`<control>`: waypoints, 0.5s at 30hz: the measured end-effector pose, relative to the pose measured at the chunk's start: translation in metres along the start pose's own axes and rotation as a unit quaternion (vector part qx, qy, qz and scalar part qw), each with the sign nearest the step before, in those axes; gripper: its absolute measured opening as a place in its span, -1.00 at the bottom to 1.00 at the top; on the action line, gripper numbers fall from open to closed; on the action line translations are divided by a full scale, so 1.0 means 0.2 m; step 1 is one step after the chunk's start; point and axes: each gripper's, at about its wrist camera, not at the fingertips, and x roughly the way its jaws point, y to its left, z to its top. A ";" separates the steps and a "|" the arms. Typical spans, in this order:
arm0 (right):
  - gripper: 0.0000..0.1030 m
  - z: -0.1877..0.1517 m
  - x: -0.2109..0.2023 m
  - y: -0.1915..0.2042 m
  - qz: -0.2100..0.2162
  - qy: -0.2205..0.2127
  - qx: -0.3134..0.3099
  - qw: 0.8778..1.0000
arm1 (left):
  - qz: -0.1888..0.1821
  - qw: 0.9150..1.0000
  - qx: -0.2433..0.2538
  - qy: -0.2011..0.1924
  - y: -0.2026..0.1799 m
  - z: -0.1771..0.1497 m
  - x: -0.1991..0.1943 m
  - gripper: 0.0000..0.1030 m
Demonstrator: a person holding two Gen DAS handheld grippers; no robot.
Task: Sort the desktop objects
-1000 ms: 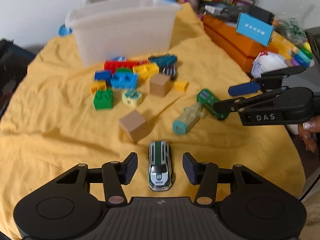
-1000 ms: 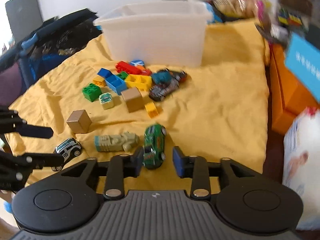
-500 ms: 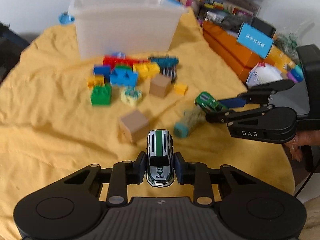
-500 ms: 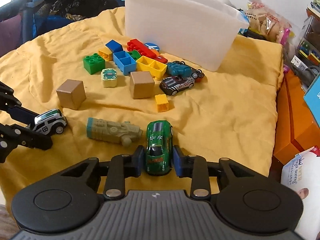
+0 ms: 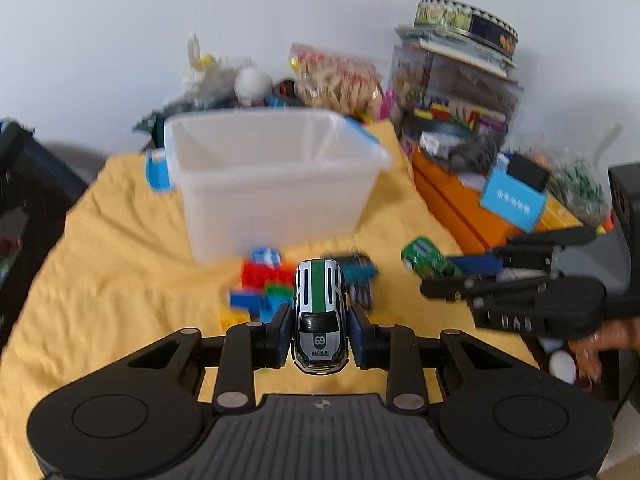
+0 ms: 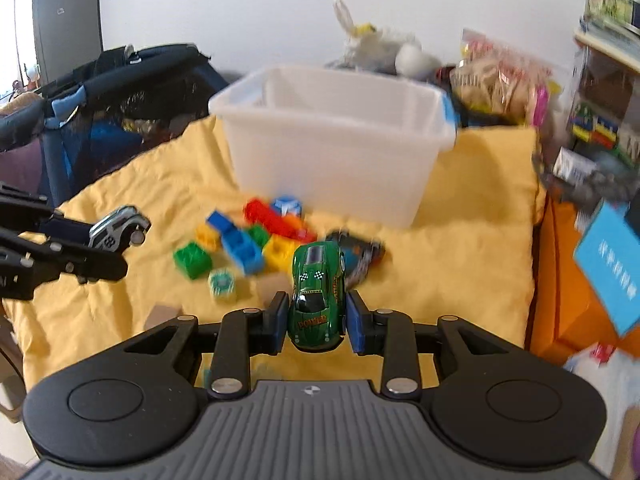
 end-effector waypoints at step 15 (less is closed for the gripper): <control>-0.35 0.44 0.12 -0.05 -0.026 -0.097 -0.028 0.995 | 0.037 0.995 0.029 -0.085 0.18 0.58 0.28 -0.36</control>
